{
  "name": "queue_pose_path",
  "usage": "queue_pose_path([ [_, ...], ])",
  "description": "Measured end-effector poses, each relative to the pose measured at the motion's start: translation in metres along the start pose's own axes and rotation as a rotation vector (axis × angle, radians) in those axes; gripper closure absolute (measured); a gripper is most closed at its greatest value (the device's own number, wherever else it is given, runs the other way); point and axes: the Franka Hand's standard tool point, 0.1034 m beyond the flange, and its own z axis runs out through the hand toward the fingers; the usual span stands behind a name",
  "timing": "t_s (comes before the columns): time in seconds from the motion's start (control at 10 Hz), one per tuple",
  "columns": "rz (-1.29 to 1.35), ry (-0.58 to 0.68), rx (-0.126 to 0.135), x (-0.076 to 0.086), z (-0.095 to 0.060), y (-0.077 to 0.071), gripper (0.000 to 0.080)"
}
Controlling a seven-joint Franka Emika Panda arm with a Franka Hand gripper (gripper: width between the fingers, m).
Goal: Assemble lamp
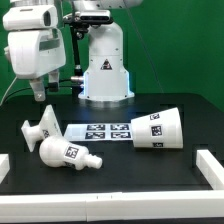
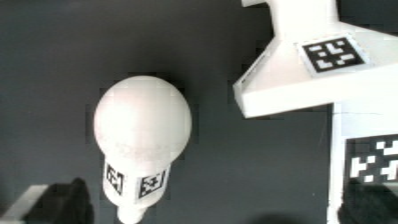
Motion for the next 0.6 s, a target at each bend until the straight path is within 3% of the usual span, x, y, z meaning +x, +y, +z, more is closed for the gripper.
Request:
queue_pose_path([
  [0.3,-0.214,-0.006,0.029,-0.023,0.008,-0.017,0.0099],
  [0.5,-0.257,0.020,0.071,-0.034,0.022,-0.031,0.0099],
  [0.6,-0.246,0.017,0.069,-0.033,0.021,-0.029,0.0099],
])
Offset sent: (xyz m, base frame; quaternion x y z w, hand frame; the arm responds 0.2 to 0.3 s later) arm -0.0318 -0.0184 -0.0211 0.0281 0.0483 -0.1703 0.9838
